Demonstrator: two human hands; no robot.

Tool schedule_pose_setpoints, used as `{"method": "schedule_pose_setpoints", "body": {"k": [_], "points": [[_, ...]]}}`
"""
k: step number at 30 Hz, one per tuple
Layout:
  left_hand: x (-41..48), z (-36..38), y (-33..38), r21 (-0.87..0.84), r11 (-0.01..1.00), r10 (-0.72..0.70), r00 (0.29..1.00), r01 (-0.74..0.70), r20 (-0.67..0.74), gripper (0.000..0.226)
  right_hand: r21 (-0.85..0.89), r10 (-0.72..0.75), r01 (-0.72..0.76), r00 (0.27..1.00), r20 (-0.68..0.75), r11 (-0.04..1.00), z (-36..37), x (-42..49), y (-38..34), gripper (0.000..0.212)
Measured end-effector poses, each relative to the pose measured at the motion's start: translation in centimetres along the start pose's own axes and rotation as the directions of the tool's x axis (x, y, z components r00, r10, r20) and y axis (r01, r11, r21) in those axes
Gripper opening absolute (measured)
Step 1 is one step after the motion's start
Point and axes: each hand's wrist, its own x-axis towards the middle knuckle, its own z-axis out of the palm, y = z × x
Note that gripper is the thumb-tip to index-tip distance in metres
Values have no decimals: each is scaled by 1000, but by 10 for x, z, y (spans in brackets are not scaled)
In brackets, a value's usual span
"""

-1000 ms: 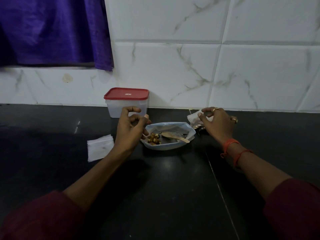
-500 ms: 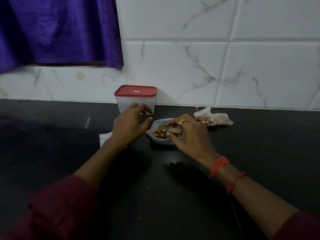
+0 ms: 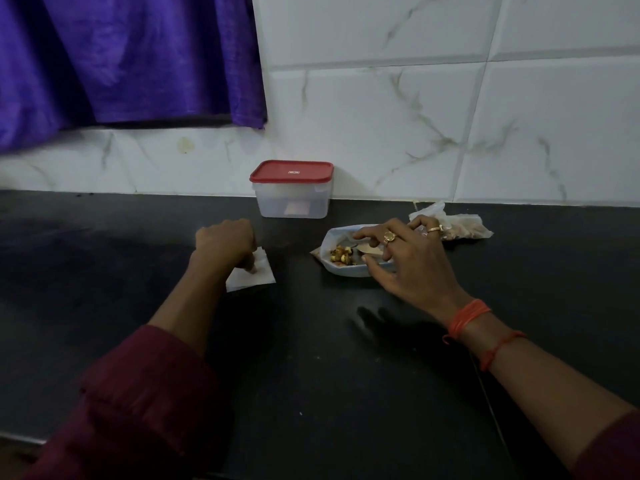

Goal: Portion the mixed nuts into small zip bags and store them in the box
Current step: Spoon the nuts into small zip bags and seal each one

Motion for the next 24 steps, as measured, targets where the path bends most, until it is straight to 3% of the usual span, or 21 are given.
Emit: {"method": "schedule_pose_setpoints", "body": {"k": [5,12,18,21,24], "points": [[-5,-1,2,-33,999,-12,999,11,-39,49,6,31,-31,999,34,999,-4,-1,1,42],[-3,-3,3,-63,997,-45,996,40,-79,32,25,40,-40,999,28,999,-5,-1,2,42],[-6,-11,7,-195,978,-8,922,-73,-386,18,69,59,-59,998,-10,996,-4,0,1,39],[-10,-17,21,-436,872,-37,857,-223,-513,19,123,81,-76,996,-36,989,-4,0,-1,36],[-17,-16,44,-570,731,-72,787,-376,-612,21,188,117,-104,992,-55,977,-4,2,-6,32]]}}
